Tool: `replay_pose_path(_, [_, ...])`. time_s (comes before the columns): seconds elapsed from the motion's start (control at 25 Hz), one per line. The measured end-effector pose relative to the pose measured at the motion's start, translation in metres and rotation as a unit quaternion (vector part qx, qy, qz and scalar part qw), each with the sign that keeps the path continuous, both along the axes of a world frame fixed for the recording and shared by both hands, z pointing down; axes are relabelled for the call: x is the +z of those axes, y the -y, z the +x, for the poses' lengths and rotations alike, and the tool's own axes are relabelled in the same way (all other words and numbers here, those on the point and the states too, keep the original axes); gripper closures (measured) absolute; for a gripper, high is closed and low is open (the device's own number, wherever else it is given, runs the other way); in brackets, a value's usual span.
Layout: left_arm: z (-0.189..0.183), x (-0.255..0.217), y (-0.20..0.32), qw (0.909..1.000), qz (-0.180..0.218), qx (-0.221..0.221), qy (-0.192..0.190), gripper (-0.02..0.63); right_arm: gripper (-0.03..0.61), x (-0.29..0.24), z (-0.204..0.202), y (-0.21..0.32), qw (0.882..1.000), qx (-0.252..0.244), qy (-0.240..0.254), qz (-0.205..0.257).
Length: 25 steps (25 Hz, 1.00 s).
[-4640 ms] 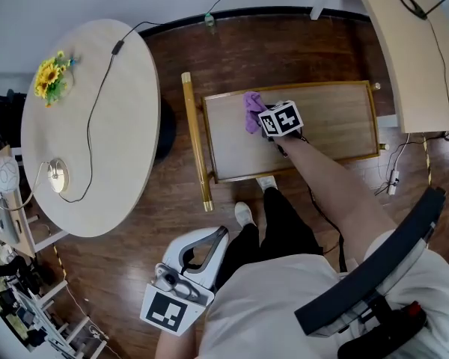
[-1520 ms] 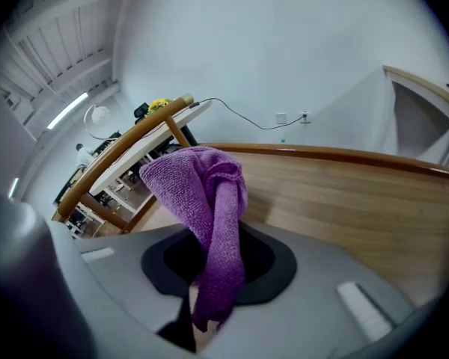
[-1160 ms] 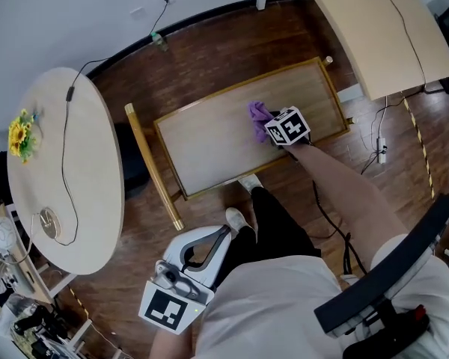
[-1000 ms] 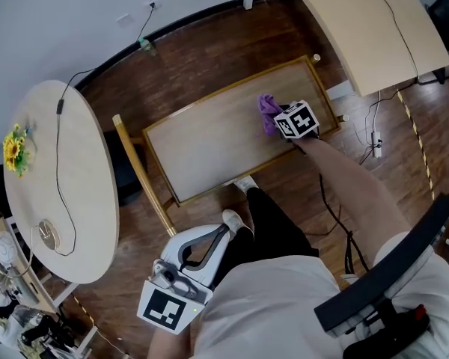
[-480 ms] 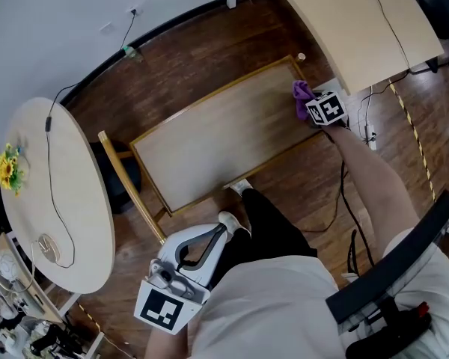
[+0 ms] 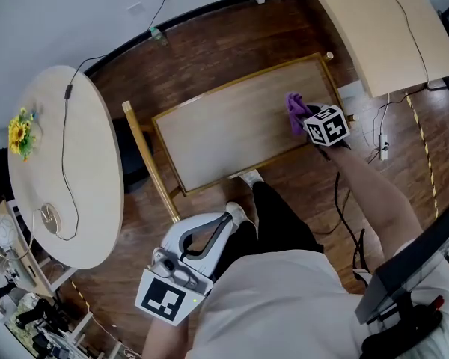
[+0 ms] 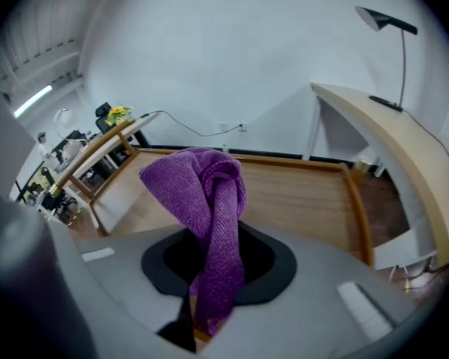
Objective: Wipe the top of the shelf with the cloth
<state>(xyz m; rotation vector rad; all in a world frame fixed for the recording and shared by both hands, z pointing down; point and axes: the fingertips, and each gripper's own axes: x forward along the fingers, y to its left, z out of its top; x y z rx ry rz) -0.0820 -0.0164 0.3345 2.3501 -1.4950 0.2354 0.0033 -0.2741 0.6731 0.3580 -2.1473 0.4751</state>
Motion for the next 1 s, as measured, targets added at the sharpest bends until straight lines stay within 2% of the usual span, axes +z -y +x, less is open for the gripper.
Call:
replay_pose_path(0.2, [-0.008, -0.006, -0.028, 0.9998, 0.003, -0.02, 0.006, 0.588, 0.499, -0.003, -0.09, -0.114, 0.994, -0.087, 0.04, -0.048])
replay_pose_path(0.44, [-0.023, -0.008, -0.077, 0.9982, -0.004, -0.058, 0.012, 0.588, 0.5, -0.002, -0.182, -0.232, 0.978, -0.186, 0.063, -0.074])
replay_pose_path(0.72, [-0.037, -0.004, -0.129, 0.9948, -0.013, -0.1, 0.012, 0.588, 0.5, -0.002, -0.246, -0.32, 0.967, -0.219, 0.076, -0.103])
replay_pose_path(1.0, [-0.046, -0.001, -0.157, 0.9934, -0.015, -0.113, 0.011, 0.589, 0.499, 0.007, -0.262, -0.357, 0.968, -0.2, 0.074, -0.133])
